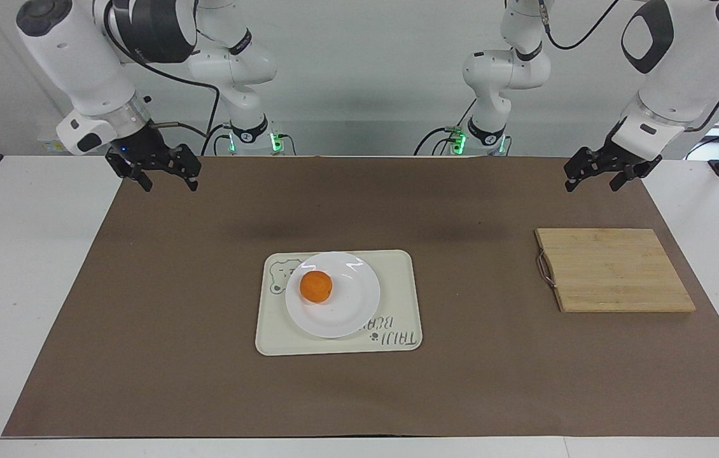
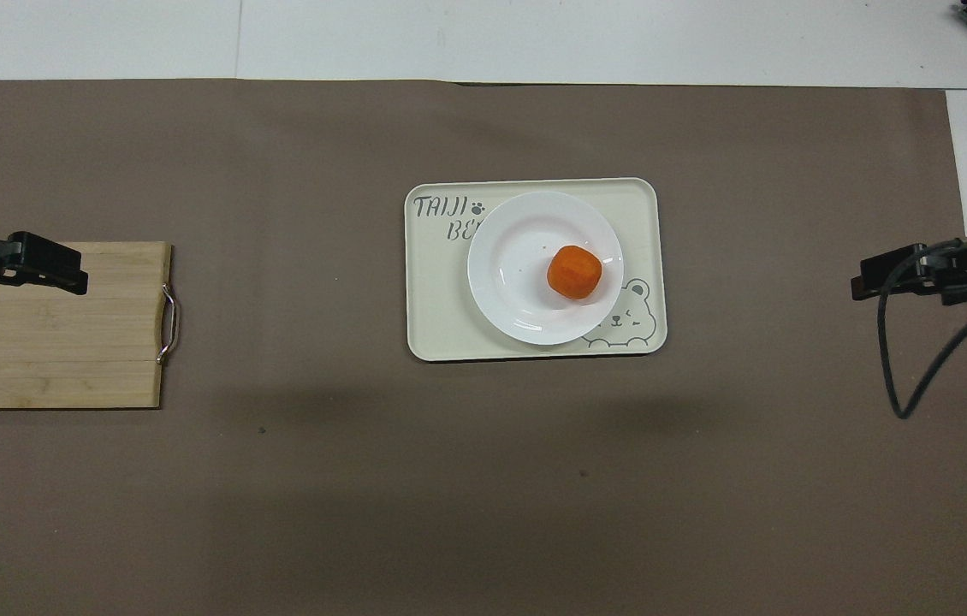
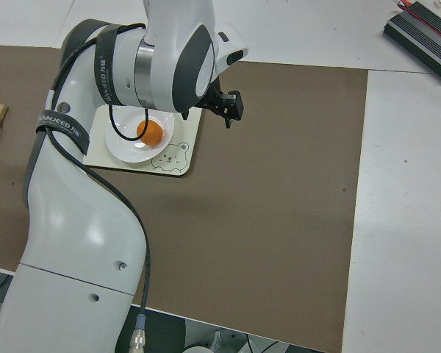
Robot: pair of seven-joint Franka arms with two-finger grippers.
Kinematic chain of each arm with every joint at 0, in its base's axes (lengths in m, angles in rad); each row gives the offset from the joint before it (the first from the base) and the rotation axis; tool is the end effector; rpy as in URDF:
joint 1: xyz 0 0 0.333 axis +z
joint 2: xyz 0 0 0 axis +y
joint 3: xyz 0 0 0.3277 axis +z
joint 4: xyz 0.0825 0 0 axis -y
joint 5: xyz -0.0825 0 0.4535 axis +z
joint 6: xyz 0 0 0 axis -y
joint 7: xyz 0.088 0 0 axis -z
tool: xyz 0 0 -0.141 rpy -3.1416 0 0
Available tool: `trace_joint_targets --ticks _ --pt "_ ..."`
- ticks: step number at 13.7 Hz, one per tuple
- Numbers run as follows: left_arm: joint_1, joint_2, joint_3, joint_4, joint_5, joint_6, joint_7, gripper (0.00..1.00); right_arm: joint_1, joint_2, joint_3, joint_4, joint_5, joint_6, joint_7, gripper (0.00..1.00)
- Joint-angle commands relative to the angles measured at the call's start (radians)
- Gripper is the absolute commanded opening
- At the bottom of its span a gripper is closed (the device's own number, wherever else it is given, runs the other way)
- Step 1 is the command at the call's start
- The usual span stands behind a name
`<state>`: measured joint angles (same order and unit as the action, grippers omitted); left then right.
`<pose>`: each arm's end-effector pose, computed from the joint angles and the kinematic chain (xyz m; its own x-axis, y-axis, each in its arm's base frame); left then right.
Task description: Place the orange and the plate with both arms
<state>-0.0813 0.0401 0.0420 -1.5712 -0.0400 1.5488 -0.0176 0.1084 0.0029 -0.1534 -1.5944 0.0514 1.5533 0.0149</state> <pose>0.6303 -0.0309 0.5751 0.9978 -0.0224 -0.0631 -0.0201 -0.9991 0.0372 0.6204 -0.0205 0.5864 0.9973 -0.0589 -0.0447 -0.0611 -0.9969 -0.0502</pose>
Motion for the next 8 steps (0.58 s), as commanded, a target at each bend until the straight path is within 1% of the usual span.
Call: trace_joint_targets --ticks 1,3,7,8 --pt "0.006 0.011 -0.002 0.019 0.006 -0.001 -0.001 1.00 -0.010 -0.013 0.006 0.085 -0.048 -0.091 0.020 1.00" --pt "0.006 0.011 -0.002 0.019 0.006 -0.001 -0.001 1.00 -0.010 -0.063 0.012 0.074 -0.058 -0.102 0.022 1.00" --pt "0.006 0.011 -0.002 0.017 0.006 -0.003 -0.001 1.00 -0.004 -0.083 0.018 0.045 -0.045 -0.102 0.007 1.00" --pt "0.006 0.011 -0.001 0.019 0.006 -0.001 -0.001 1.00 -0.006 -0.098 0.018 0.018 -0.045 -0.093 -0.010 1.00"
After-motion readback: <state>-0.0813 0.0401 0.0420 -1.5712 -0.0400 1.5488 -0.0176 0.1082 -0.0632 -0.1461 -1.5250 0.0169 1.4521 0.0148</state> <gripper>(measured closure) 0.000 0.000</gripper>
